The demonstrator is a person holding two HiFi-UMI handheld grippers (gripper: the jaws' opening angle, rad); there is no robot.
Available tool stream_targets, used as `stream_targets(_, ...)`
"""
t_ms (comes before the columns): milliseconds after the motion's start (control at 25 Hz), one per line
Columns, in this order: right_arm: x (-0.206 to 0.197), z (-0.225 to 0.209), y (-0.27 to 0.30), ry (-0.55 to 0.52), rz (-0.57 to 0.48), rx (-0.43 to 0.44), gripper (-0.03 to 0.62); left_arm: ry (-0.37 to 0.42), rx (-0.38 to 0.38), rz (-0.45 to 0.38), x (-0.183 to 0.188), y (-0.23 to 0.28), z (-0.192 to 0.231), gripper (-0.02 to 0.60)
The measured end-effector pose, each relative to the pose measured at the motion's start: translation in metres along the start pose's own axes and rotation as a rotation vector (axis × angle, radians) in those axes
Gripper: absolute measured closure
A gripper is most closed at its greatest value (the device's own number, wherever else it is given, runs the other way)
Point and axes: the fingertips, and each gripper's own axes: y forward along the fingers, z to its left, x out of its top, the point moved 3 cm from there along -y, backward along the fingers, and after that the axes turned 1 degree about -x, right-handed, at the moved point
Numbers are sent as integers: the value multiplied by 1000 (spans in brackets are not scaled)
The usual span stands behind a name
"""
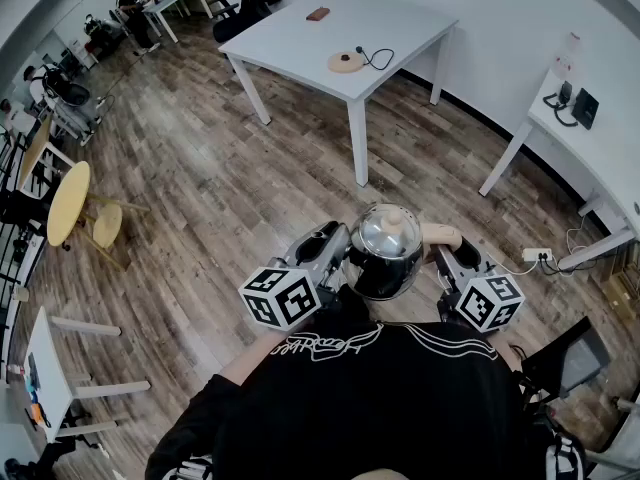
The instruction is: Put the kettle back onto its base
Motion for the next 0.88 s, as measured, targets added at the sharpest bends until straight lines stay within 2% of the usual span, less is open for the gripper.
stream_targets(120, -10, -7, 13, -2, 10, -4, 425, -12, -2, 0, -7, 10, 17, 502)
stream_targets(240, -4, -27, 56, 1, 21, -17, 425, -24, -6, 7, 7, 46, 50, 502)
stream_targets(440, 21, -62, 146, 23, 44, -53, 425, -53, -14, 56, 52, 117, 114, 503)
stream_targets(600, 45, -86, 225, 44, 44, -68, 425, -41, -21, 82, 98, 175, 166, 503)
stream_targets(880, 93, -112, 343, 14, 33, -69, 425, -7, -53, 66, 180, 255, 243, 503)
